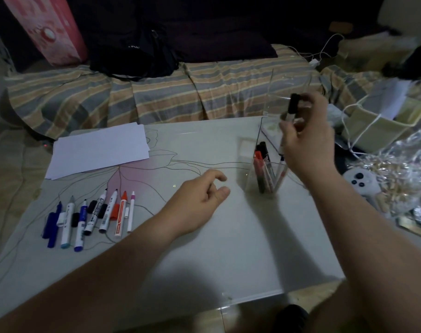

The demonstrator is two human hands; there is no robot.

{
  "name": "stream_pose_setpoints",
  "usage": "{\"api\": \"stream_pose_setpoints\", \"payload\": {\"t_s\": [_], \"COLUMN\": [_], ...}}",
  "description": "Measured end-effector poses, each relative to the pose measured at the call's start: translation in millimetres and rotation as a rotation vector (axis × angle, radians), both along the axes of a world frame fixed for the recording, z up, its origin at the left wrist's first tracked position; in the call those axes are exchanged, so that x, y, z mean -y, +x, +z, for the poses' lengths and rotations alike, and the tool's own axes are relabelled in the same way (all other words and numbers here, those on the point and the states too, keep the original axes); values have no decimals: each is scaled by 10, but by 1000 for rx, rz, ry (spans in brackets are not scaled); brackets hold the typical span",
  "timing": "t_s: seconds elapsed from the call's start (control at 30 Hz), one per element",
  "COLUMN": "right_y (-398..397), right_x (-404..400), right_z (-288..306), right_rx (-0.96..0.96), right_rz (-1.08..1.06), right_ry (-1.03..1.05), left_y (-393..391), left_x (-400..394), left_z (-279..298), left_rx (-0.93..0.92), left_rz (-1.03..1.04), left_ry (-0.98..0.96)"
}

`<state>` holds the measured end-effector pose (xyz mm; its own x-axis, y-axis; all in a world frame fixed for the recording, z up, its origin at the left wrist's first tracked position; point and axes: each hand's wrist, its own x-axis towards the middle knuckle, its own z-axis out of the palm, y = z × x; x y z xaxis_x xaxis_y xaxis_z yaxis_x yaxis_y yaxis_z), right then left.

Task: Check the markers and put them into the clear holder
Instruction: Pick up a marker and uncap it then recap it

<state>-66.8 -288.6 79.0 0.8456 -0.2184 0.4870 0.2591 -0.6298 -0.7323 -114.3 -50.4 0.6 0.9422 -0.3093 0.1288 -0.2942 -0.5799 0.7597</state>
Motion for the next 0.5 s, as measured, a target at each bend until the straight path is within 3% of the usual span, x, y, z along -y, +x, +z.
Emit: {"api": "stream_pose_setpoints", "payload": {"t_s": [0.17,0.4,0.5], "right_y": [74,139,120], "right_x": [47,47,70], "right_z": [-288,-519,-499], "right_rx": [-74,-203,-278], "right_rz": [47,118,134], "right_ry": [-151,-664,-694], "left_y": [-32,7,29], "left_x": [87,62,38], "left_z": [-128,-185,-196], "left_rx": [84,70,62], "left_rz": [-141,-140,-149], "left_ry": [297,325,348]}}
